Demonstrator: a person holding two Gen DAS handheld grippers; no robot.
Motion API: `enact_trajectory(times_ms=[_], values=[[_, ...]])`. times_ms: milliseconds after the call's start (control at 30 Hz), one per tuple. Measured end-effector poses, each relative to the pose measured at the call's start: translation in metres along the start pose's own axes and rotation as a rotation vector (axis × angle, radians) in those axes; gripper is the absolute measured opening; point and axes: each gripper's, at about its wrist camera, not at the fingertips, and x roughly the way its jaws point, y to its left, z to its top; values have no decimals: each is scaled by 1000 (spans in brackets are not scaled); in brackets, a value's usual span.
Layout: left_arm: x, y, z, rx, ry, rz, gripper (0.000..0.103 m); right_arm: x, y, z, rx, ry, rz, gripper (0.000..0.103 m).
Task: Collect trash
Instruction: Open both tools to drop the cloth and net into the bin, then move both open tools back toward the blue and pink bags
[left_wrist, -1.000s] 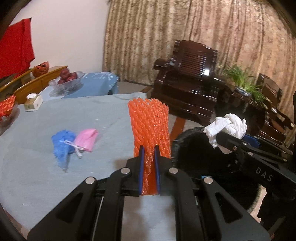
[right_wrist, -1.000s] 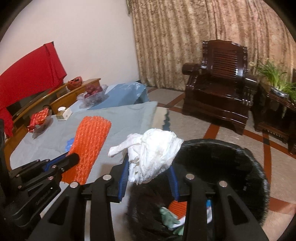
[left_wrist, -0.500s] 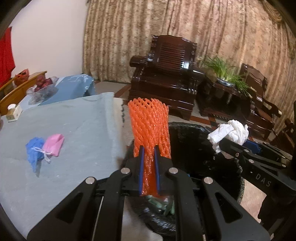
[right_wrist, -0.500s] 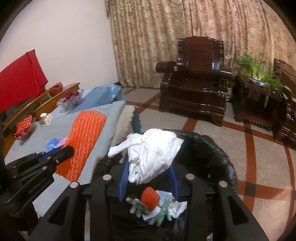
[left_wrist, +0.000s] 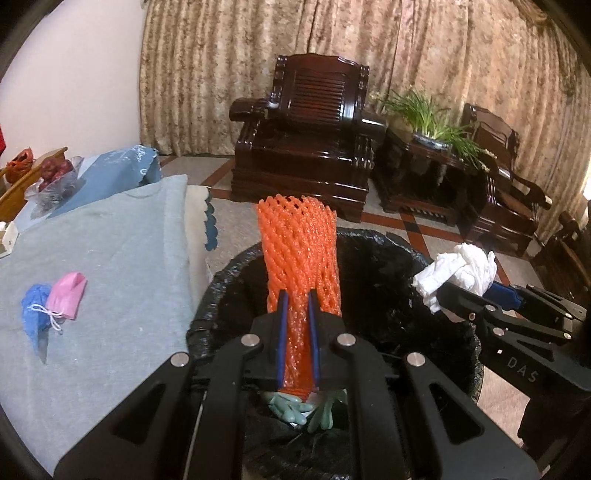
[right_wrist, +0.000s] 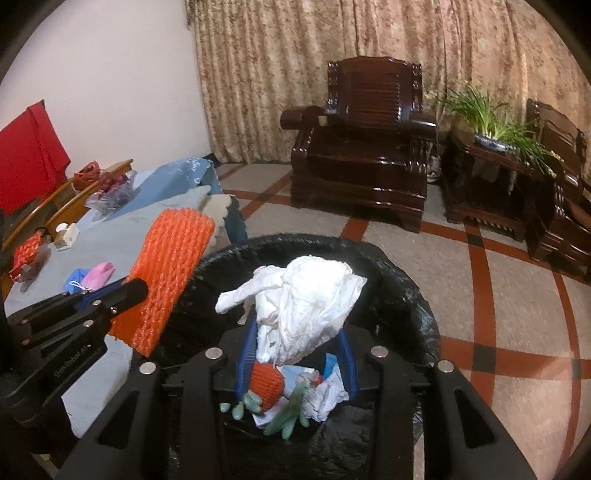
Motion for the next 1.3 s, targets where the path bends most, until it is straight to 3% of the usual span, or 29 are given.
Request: enact_trajectory(times_ms=[267, 300, 400, 567, 633, 833, 1067, 1300], values=[[17, -6, 1, 15, 23, -28, 12, 11, -18, -7, 16, 27, -19, 41], [18, -8, 1, 14, 23, -36, 17, 11, -19, -7, 17, 29, -22, 46], [17, -7, 1, -1, 7, -50, 50, 14, -24, -9, 19, 40, -31, 50], [9, 0, 2, -7, -16, -48, 62, 10, -30, -13, 27, 19, -57, 90], [3, 6, 3, -14, -31, -38, 72, 7, -28, -12, 20, 2, -57, 96], [-22, 33, 3, -62, -75, 12, 83, -3, -18, -8, 17, -35, -16, 96], [-59, 74, -1, -103, -124, 101, 86, -9, 16, 4, -6, -69, 44, 97], [-91, 127, -12, -161, -146, 216, 86, 2, 77, 13, -68, -70, 145, 97]])
